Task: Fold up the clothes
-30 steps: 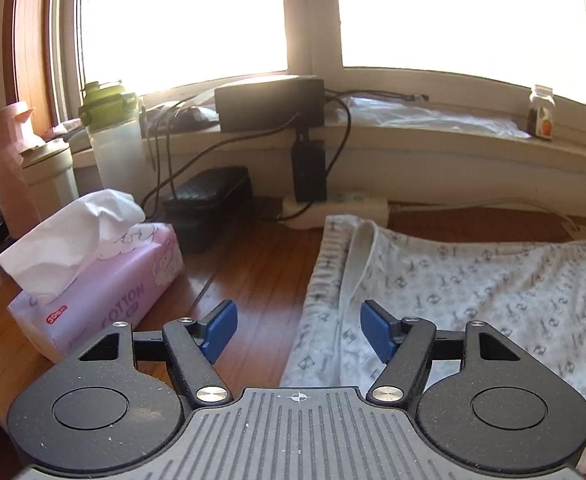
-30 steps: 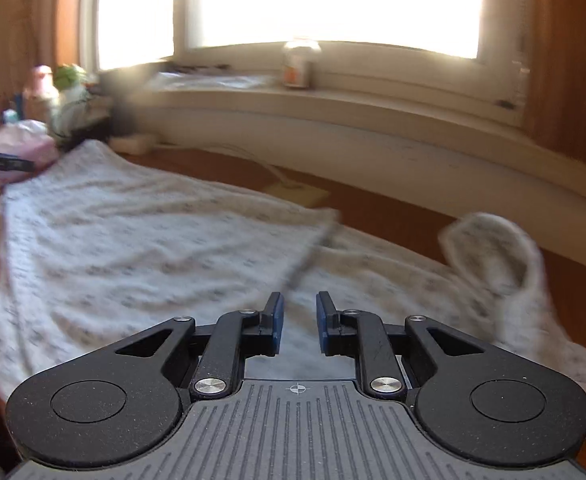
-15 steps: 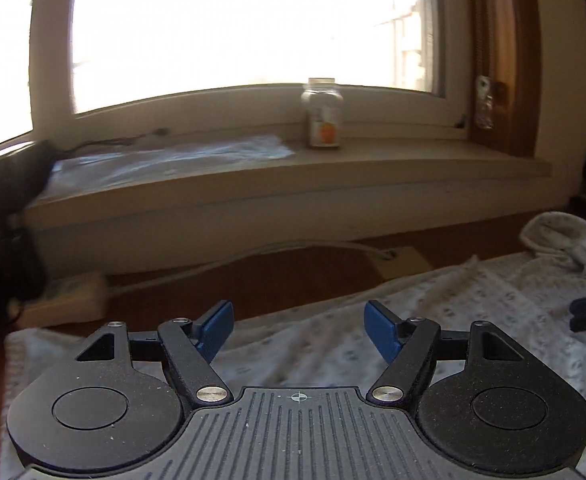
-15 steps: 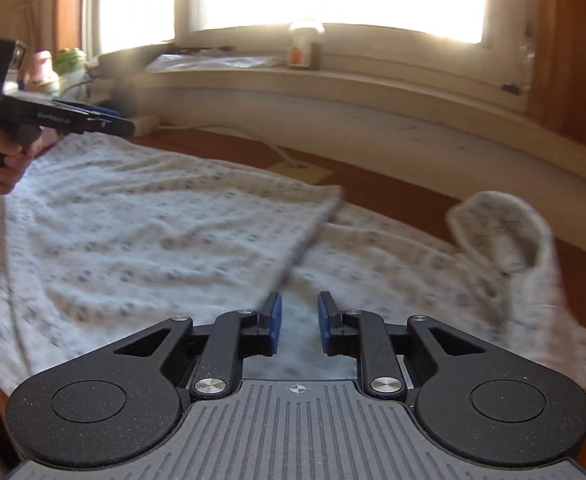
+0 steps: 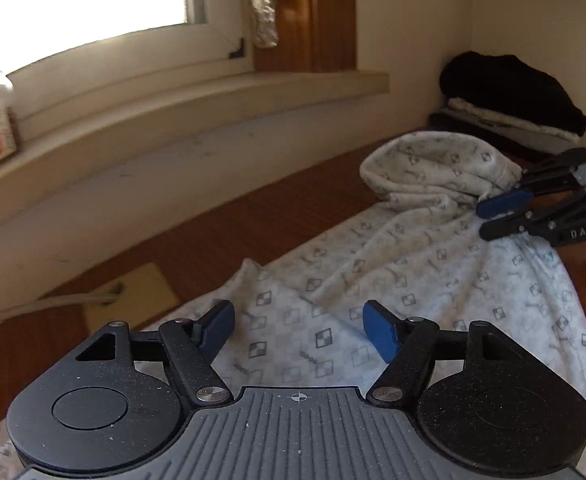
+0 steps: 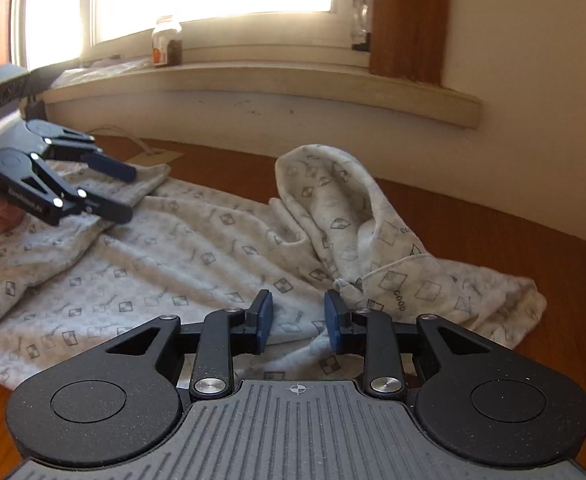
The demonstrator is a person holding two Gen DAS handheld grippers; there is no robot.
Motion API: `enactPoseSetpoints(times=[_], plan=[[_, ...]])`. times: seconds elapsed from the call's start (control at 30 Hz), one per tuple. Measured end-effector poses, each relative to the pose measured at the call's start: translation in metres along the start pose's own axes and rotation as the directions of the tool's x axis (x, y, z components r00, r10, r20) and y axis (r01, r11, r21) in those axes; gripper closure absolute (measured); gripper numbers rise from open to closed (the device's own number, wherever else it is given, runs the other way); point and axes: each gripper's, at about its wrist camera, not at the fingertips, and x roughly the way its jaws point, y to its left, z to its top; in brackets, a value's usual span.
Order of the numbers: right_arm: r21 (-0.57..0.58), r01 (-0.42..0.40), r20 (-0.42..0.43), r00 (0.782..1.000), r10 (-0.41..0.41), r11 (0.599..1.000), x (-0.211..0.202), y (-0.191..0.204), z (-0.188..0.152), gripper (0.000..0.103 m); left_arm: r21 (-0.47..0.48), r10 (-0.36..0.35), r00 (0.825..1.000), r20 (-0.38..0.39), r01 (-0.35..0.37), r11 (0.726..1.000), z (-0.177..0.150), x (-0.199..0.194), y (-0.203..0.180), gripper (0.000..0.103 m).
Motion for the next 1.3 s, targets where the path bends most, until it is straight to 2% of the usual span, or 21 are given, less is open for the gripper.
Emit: enactPoseSetpoints(times=[0.17,0.27,0.4,0.5,0.63,0.7,0.77,0.87,0.97,1.0,1.03,1.07,1.13,1.2,1.3], plan=[[-0.007,0.046,-0.029,0.999,-0.046,0.999,-0.014,-0.024,-0.007,0.074,0.018,-0.028,1.000,-0.004,0.028,0.999,0.016,0.021,-0.024,0.028],[0.036,0.066,-0.032,0.997,-0.065,0.997,-0.025,-0.047,-0.016,0.074,0.029,-0.033,0.999,-0.004,0.033,0.999,0.028,0.037,-0.042,0.027],[0.075,0.112,0.030,0.993,-0.114,0.991,-0.050,-0.072,-0.026,0.074,0.022,-0.010,1.000,-0.011,0.011,1.000,0.036,0.050,-0.053,0.019],[0.104,0.170,0.090,0.980,-0.180,0.980,-0.071,-0.090,-0.031,0.073,-0.008,-0.012,1.000,-0.014,0.012,1.000,0.034,0.049,-0.047,0.019],[0.112,0.279,0.117,0.949,-0.292,0.954,-0.085,-0.112,-0.033,0.060,0.004,0.014,1.000,-0.012,-0.014,1.000,0.035,0.049,-0.051,0.018],[0.117,0.279,0.101,0.951,-0.291,0.953,-0.084,-0.124,-0.034,0.059,-0.001,0.013,1.000,-0.013,-0.013,1.000,0.034,0.048,-0.051,0.018],[0.144,0.264,0.079,0.958,-0.277,0.954,-0.081,-0.132,-0.039,0.054,-0.006,0.012,1.000,-0.014,-0.012,1.000,0.034,0.047,-0.051,0.018],[0.239,0.238,0.068,0.963,-0.260,0.941,-0.077,-0.151,-0.046,0.052,-0.001,0.018,1.000,-0.012,-0.018,1.000,0.034,0.046,-0.051,0.018],[0.366,0.159,0.099,0.973,-0.208,0.917,-0.075,-0.168,-0.052,0.052,-0.001,0.019,1.000,-0.012,-0.019,1.000,0.034,0.045,-0.050,0.018],[0.390,0.136,0.108,0.976,-0.192,0.911,-0.073,-0.172,-0.053,0.052,-0.001,0.019,1.000,-0.012,-0.019,1.000,0.034,0.045,-0.050,0.018],[0.411,0.115,0.113,0.978,-0.176,0.905,-0.072,-0.177,-0.052,0.060,-0.001,0.019,1.000,-0.012,-0.019,1.000,0.034,0.045,-0.050,0.018],[0.432,0.090,0.125,0.979,-0.159,0.897,-0.072,-0.181,-0.051,0.079,-0.002,0.019,1.000,-0.013,-0.019,1.000,0.034,0.045,-0.050,0.018],[0.452,0.061,0.159,0.976,-0.148,0.890,-0.079,-0.188,-0.044,0.098,-0.005,0.016,1.000,-0.014,-0.016,1.000,0.034,0.045,-0.050,0.018],[0.436,0.099,0.180,0.964,-0.195,0.894,-0.093,-0.191,-0.030,0.098,-0.008,0.014,1.000,-0.014,-0.014,1.000,0.034,0.045,-0.049,0.018],[0.404,0.185,0.218,0.932,-0.291,0.896,-0.123,-0.196,-0.001,0.098,-0.008,0.014,1.000,-0.014,-0.014,1.000,0.034,0.045,-0.049,0.018]])
